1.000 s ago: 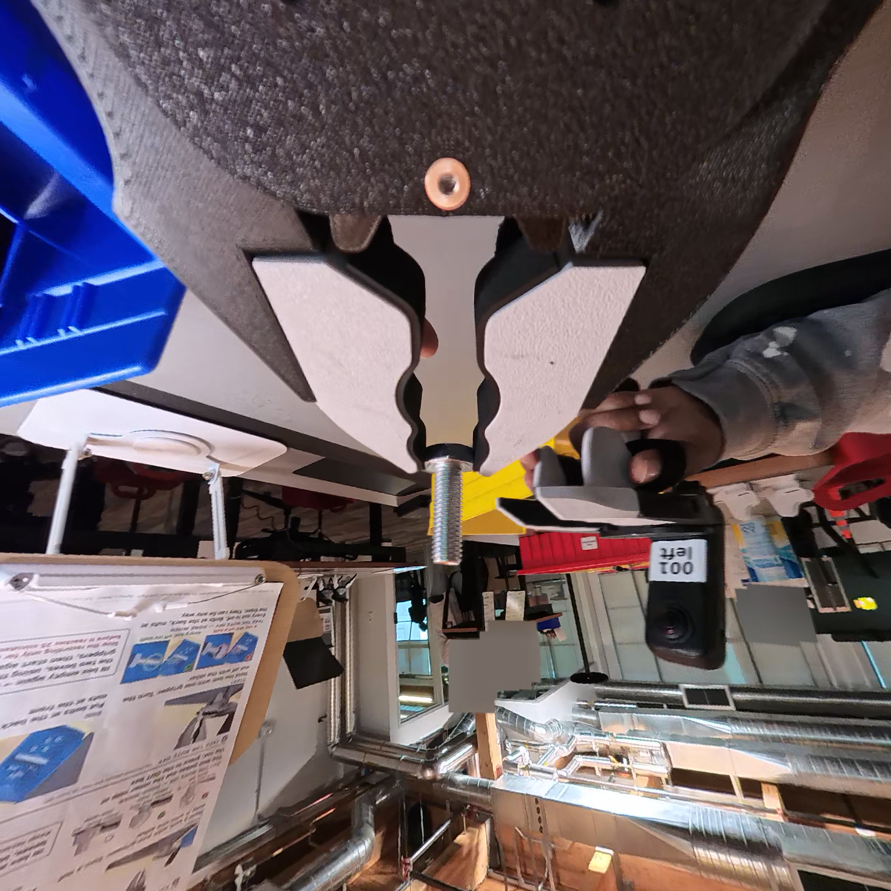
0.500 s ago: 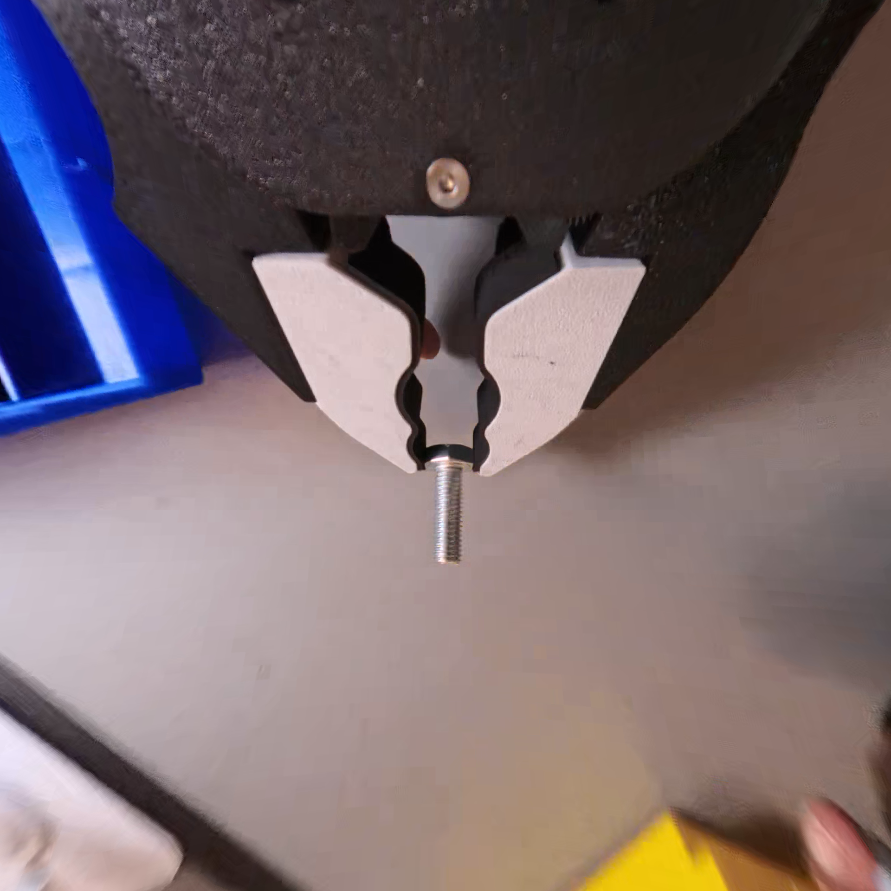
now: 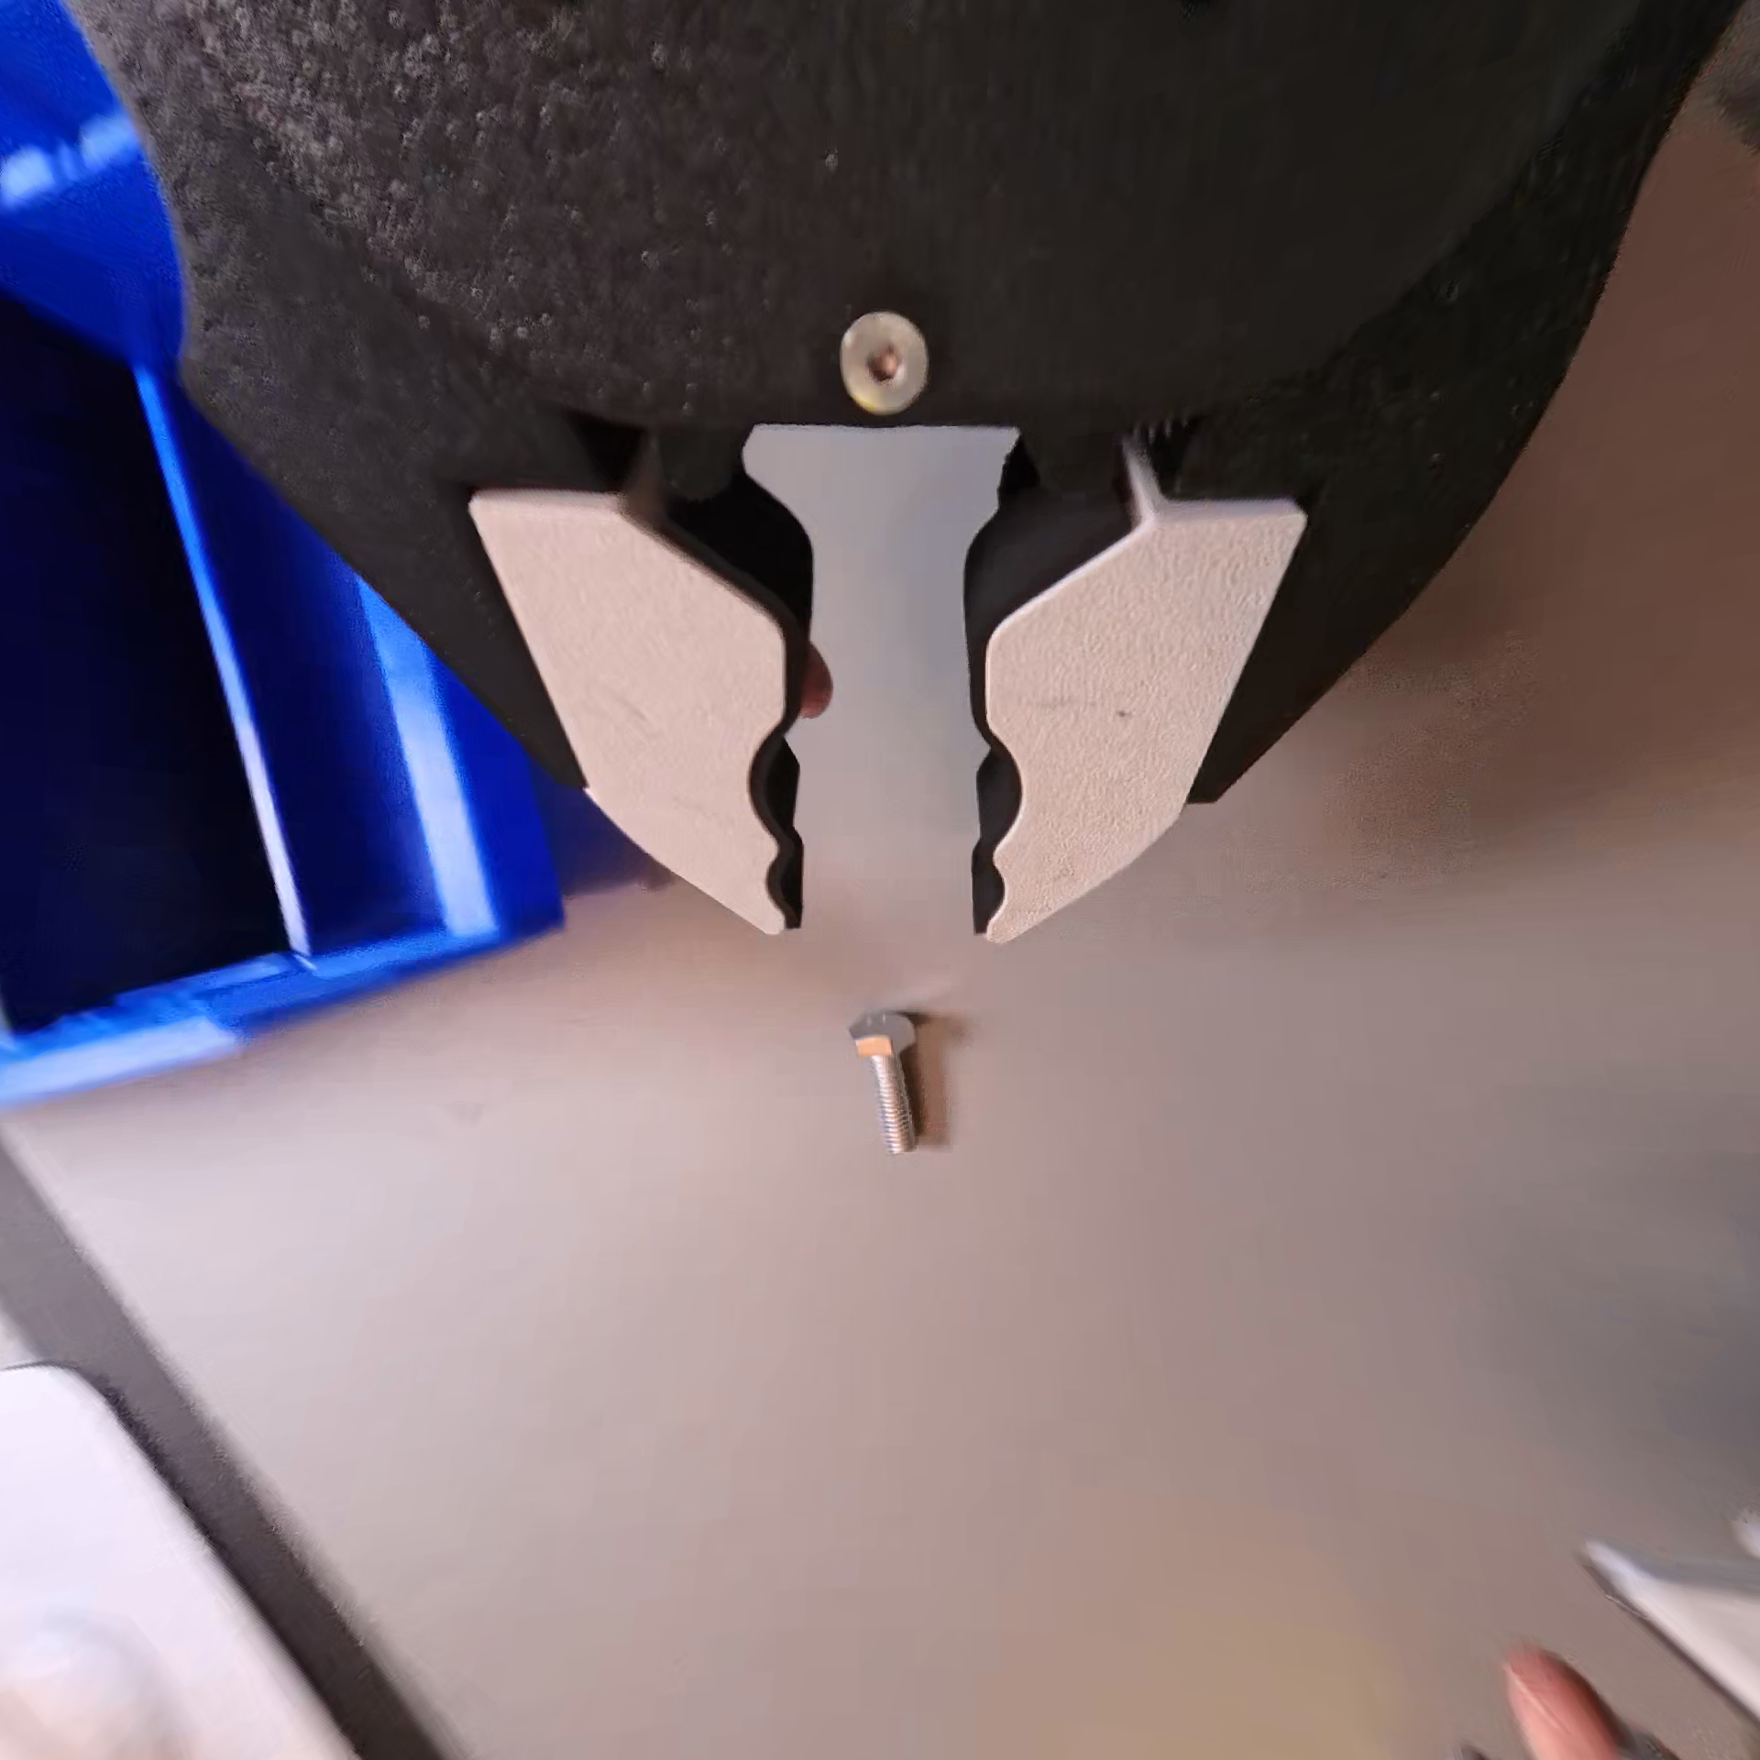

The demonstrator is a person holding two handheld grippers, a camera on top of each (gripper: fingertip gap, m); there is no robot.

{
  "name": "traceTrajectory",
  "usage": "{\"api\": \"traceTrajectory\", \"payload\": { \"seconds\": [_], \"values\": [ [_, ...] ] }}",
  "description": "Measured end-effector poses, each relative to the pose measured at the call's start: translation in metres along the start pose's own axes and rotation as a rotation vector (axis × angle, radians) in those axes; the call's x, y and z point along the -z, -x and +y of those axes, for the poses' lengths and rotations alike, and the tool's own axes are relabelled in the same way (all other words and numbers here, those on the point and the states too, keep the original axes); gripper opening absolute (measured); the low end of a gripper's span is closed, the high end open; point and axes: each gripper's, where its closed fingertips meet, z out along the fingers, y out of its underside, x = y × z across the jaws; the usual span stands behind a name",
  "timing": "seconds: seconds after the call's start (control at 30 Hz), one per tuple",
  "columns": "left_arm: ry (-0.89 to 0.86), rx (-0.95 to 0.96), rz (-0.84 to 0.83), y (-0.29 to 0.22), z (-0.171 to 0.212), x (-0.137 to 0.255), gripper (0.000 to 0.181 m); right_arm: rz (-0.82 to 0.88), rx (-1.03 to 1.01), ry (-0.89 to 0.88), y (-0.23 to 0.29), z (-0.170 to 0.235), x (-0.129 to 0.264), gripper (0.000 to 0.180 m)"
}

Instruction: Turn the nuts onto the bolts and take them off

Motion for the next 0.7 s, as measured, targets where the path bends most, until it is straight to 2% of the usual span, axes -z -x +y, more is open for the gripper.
{"api": "traceTrajectory", "payload": {
  "seconds": [0.13, 0.23, 0.33, 0.53, 0.6, 0.7],
  "values": [
    [-0.022, 0.017, 0.019, -0.004, 0.002, -0.003, 0.03, 0.143, -0.127, -0.312, -0.011, 0.019, 0.112, 0.032],
    [-0.048, 0.047, 0.014, -0.002, 0.006, -0.008, 0.029, 0.318, -0.237, -0.465, -0.022, 0.074, 0.185, 0.029],
    [-0.082, 0.085, -0.016, -0.002, 0.003, -0.011, 0.029, 0.479, -0.358, -0.551, -0.024, 0.148, 0.234, 0.027],
    [-0.098, 0.067, -0.125, -0.02, -0.002, -0.019, 0.029, 0.79, -0.634, -0.712, -0.005, 0.302, 0.293, 0.027],
    [-0.091, 0.069, -0.138, -0.033, -0.003, -0.027, 0.03, 0.84, -0.74, -0.756, 0.011, 0.349, 0.295, 0.027],
    [-0.088, 0.005, -0.133, -0.058, -0.017, -0.047, 0.031, 0.895, -0.851, -0.71, 0.037, 0.415, 0.271, 0.027]
  ]
}}
